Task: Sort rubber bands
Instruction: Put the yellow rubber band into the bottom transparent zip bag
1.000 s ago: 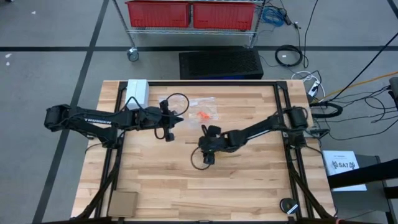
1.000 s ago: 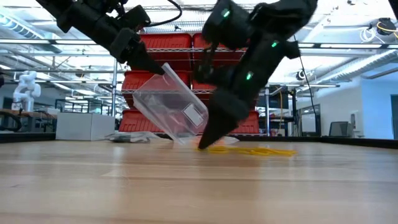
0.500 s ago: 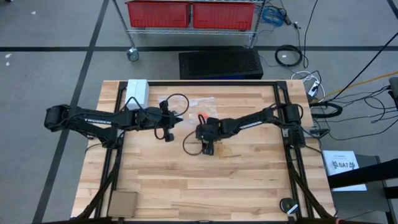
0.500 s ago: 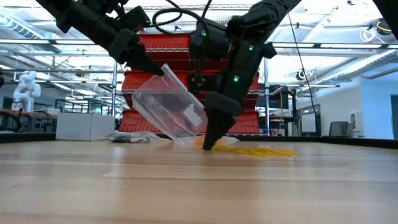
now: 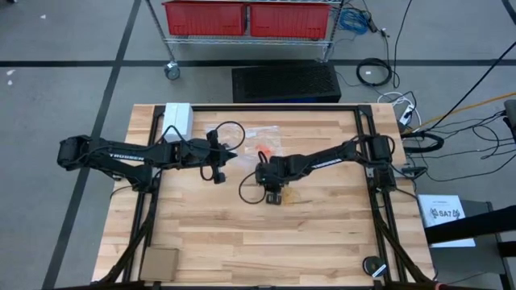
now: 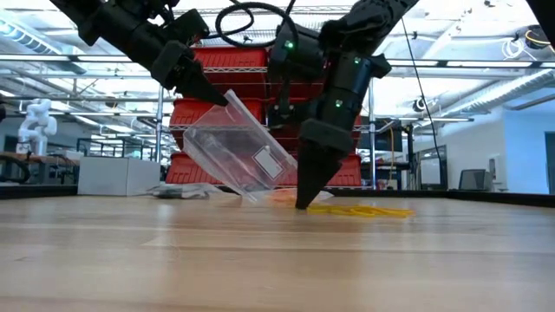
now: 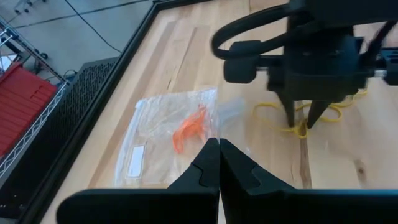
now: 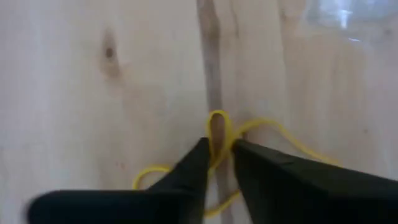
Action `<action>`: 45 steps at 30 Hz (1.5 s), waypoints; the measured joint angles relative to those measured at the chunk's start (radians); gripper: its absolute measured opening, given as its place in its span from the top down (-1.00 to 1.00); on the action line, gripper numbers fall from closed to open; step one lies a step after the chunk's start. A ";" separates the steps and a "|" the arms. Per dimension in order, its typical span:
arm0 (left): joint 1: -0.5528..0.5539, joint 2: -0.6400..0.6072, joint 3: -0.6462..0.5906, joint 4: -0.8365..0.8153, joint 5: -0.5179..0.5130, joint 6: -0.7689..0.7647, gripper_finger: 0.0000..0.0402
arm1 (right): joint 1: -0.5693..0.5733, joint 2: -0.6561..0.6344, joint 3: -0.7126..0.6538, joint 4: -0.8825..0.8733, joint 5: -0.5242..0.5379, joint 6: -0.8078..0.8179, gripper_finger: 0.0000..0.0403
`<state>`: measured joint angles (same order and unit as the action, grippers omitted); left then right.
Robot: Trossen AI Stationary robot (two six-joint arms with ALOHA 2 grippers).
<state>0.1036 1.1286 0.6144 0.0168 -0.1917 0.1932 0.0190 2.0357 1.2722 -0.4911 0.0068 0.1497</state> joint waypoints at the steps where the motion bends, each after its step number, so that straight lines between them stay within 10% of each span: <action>1: 0.000 0.000 0.000 0.000 0.000 0.000 1.00 | 0.006 0.000 0.000 0.001 0.009 -0.001 0.67; 4: 0.000 0.000 0.000 0.000 0.000 0.000 1.00 | 0.018 0.000 -0.001 0.004 0.009 -0.012 0.94; 16: 0.000 0.000 0.000 0.001 0.000 0.003 1.00 | 0.070 -0.145 -0.008 0.021 -0.009 -0.005 1.00; 30: -0.001 0.000 0.000 0.059 0.186 0.003 1.00 | 0.129 -0.346 -0.005 0.092 0.358 -0.046 1.00; 45: -0.019 0.000 0.000 0.108 0.215 -0.004 1.00 | 0.070 -0.336 -0.003 0.190 0.328 -0.111 1.00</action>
<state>0.0845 1.1290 0.6144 0.1243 0.0235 0.1894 0.0888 1.7002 1.2690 -0.3012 0.3349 0.0383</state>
